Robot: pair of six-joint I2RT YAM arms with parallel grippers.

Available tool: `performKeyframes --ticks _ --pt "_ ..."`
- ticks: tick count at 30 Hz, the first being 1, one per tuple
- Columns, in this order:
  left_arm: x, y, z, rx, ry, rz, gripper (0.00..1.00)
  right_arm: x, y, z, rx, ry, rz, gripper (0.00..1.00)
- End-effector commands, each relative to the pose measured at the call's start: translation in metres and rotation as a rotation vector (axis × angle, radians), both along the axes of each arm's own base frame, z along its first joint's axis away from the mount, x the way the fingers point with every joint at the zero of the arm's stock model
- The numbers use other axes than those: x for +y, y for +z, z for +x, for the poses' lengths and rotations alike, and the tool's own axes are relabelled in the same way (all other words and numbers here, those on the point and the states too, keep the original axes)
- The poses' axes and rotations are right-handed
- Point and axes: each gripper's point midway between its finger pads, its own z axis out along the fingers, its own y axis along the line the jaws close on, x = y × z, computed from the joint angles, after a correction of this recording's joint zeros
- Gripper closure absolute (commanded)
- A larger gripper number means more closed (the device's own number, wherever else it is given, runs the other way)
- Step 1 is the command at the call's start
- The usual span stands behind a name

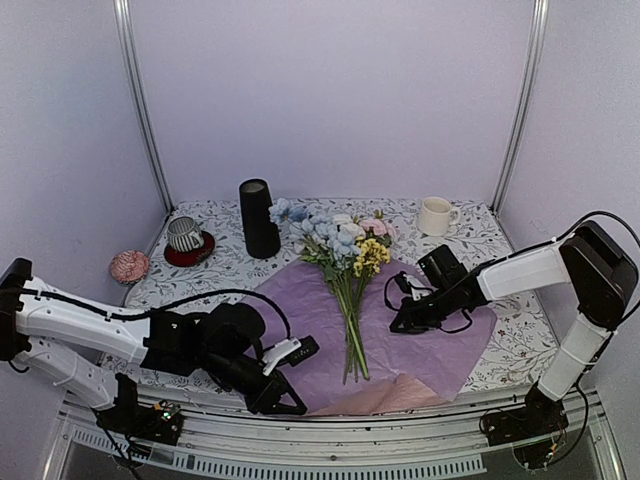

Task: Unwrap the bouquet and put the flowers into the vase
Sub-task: Unfold the quarter-folded wrapping paper from the folded wrapping paper.

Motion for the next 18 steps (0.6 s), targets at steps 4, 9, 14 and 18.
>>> performKeyframes --ticks 4,9,14,18 --pt "0.011 -0.024 -0.056 0.062 -0.114 0.124 0.95 -0.002 0.015 -0.007 -0.034 0.001 0.021 0.98" --pt "0.014 -0.053 -0.076 0.077 -0.15 0.223 0.93 0.004 0.02 -0.016 -0.042 0.034 0.005 0.98" --pt "0.017 -0.066 -0.087 0.056 -0.174 0.293 0.92 0.014 0.03 -0.027 -0.071 0.06 0.0 0.98" --pt "0.016 -0.056 -0.084 0.029 -0.156 0.275 0.91 0.023 0.042 -0.037 -0.094 0.093 0.017 0.98"
